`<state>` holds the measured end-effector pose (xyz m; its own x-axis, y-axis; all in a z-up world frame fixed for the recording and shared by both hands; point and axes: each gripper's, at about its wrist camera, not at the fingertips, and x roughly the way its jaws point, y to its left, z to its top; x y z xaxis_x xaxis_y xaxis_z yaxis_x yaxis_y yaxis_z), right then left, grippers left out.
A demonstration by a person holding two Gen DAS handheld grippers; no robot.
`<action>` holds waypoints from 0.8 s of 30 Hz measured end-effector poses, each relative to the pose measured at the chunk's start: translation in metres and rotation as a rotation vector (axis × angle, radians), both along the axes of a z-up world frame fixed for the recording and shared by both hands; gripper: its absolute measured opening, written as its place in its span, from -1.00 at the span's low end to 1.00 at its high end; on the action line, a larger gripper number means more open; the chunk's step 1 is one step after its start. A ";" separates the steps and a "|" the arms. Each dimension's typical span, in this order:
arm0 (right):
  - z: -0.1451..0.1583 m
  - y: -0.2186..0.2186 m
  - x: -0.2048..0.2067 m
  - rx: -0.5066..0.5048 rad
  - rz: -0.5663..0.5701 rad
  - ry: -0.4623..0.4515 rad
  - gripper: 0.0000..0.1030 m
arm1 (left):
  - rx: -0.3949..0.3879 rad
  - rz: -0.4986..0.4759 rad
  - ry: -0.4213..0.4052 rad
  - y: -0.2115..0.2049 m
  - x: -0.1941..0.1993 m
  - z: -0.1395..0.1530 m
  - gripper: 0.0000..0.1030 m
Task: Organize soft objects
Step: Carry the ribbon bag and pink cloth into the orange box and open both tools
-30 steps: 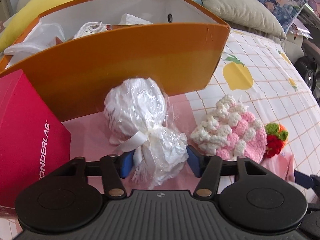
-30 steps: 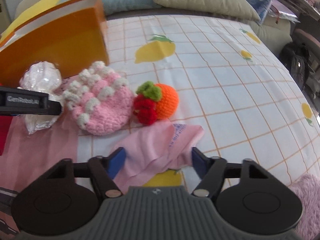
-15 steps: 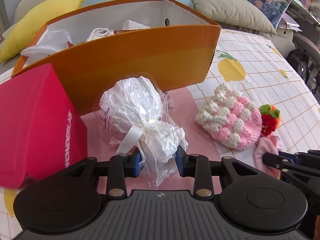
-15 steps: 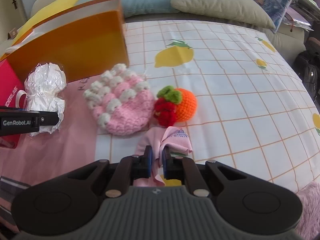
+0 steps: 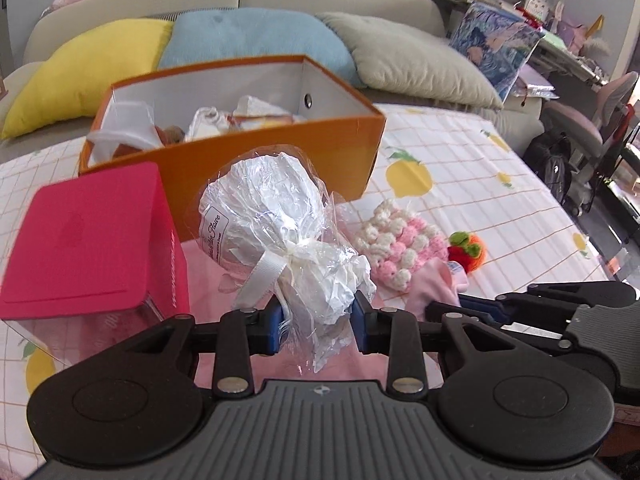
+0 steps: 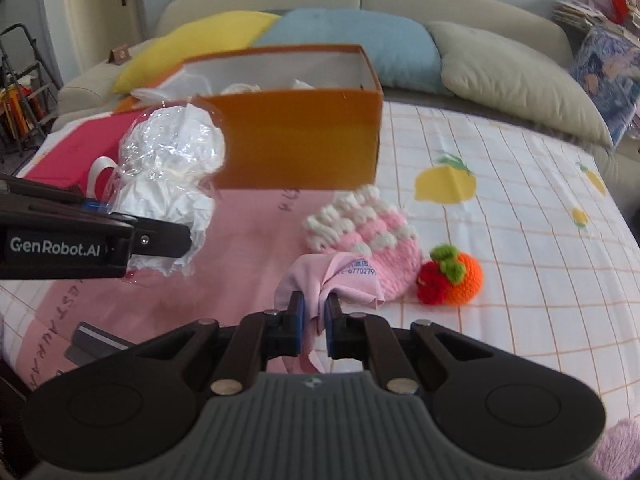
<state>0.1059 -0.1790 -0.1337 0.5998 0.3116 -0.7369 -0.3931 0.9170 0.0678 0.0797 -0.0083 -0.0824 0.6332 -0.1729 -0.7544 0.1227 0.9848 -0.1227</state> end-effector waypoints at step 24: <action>0.120 0.061 0.091 0.022 0.144 -0.298 -0.84 | 0.074 0.014 -0.207 0.058 0.069 0.089 -0.28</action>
